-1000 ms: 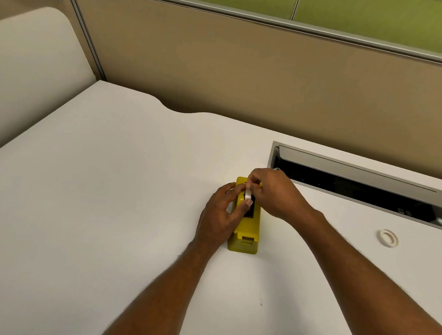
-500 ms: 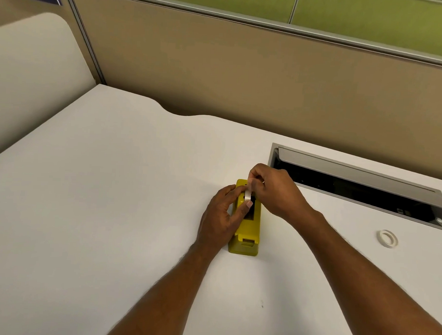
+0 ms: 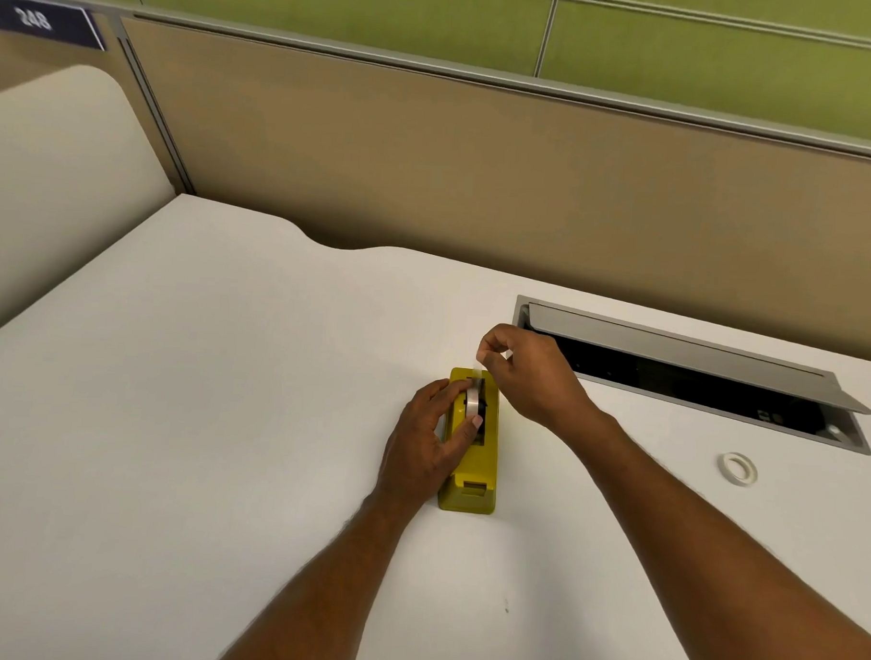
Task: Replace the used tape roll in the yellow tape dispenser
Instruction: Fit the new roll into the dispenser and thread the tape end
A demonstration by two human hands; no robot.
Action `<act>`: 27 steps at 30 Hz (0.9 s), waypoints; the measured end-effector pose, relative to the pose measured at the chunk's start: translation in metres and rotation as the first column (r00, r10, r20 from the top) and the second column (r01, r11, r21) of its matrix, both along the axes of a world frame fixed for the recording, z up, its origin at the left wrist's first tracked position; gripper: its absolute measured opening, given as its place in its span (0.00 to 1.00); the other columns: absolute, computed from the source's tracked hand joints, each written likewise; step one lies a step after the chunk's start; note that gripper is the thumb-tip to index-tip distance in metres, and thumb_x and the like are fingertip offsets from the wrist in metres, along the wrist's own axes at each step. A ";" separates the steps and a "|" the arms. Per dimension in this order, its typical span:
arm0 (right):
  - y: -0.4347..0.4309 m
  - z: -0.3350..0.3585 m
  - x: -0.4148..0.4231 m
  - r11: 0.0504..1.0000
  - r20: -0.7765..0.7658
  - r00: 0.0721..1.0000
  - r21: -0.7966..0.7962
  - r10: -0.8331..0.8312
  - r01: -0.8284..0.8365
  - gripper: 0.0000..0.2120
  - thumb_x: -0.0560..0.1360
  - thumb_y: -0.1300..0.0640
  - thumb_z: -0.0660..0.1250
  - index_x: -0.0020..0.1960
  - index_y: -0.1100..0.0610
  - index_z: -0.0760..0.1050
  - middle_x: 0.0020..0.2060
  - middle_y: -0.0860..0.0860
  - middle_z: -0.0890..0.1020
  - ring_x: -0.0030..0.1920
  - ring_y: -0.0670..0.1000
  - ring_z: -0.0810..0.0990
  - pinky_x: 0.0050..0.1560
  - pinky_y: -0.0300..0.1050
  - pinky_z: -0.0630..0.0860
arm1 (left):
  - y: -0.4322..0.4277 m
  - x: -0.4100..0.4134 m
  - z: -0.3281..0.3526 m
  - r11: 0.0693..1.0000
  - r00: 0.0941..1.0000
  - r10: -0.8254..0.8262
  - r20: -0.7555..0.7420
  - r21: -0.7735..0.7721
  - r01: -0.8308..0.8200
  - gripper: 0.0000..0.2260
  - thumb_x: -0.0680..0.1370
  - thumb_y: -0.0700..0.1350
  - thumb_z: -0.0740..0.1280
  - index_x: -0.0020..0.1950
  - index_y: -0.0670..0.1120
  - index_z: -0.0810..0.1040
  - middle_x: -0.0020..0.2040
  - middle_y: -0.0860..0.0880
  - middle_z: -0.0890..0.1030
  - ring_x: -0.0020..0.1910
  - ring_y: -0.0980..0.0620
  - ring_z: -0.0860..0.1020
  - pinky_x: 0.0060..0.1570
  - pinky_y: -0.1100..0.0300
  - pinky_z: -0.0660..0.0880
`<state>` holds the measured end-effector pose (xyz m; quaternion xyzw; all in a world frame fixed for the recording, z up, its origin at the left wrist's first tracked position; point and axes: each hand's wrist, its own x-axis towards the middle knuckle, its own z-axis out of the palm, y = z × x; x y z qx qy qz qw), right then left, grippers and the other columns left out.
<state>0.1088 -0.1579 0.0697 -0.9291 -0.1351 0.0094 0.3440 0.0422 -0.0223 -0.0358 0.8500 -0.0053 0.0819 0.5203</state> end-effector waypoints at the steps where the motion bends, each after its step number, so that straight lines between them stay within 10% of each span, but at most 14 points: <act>1: 0.000 0.001 -0.001 1.000 -0.011 1.000 0.008 0.005 -0.004 0.04 0.77 0.55 0.63 0.45 0.51 0.77 0.41 0.45 0.79 0.41 0.45 0.76 0.36 0.36 0.70 | 0.000 0.000 0.000 1.000 1.000 -0.002 -0.008 -0.002 0.002 0.24 0.74 0.63 0.60 0.70 0.59 0.67 0.69 0.52 0.72 0.66 0.52 0.71 0.65 0.54 0.71; 27: 0.001 0.012 -0.010 0.997 0.018 1.000 -0.078 -0.024 0.025 0.04 0.76 0.55 0.65 0.45 0.51 0.78 0.40 0.45 0.80 0.40 0.45 0.78 0.35 0.37 0.70 | 0.009 0.008 0.018 0.997 0.993 -0.081 -0.089 -0.018 0.080 0.23 0.73 0.63 0.64 0.67 0.60 0.70 0.75 0.51 0.62 0.73 0.51 0.63 0.66 0.53 0.68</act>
